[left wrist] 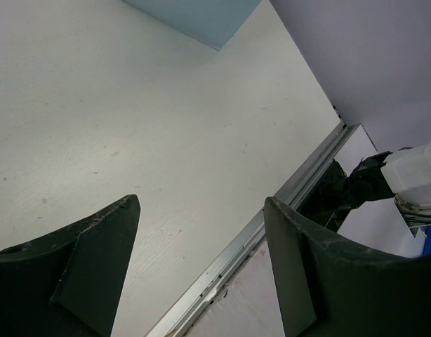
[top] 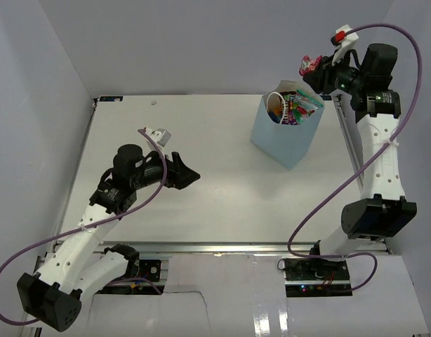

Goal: Place the snacks into the paper bag

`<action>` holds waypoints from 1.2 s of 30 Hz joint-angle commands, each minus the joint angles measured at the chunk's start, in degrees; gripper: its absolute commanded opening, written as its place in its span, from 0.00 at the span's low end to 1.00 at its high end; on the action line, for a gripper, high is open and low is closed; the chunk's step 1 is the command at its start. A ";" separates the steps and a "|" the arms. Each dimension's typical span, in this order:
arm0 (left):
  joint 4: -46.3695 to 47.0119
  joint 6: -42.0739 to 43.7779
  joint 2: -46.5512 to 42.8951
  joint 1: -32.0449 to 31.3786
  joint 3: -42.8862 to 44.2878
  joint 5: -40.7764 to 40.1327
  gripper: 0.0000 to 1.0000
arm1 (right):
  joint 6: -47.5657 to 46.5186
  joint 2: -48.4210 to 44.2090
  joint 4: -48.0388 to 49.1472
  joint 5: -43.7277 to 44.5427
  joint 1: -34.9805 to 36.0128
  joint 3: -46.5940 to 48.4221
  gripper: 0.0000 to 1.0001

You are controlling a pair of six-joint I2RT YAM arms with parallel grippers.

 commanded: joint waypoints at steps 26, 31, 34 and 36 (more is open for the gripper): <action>-3.96 -2.99 -10.41 0.30 0.04 -13.74 0.91 | 1.37 -14.43 -8.39 12.08 2.56 -12.92 0.90; -3.52 -5.98 -14.63 0.30 -0.39 -16.20 0.97 | 4.20 -23.33 -8.72 17.44 2.56 -24.71 0.90; -4.13 -5.63 -16.65 0.30 -0.31 -18.49 0.98 | 5.69 -25.09 -10.56 22.27 2.56 -27.09 0.90; -4.57 -4.75 -17.27 0.30 -0.22 -19.19 0.98 | 5.69 -26.31 -10.92 23.42 2.56 -27.80 0.90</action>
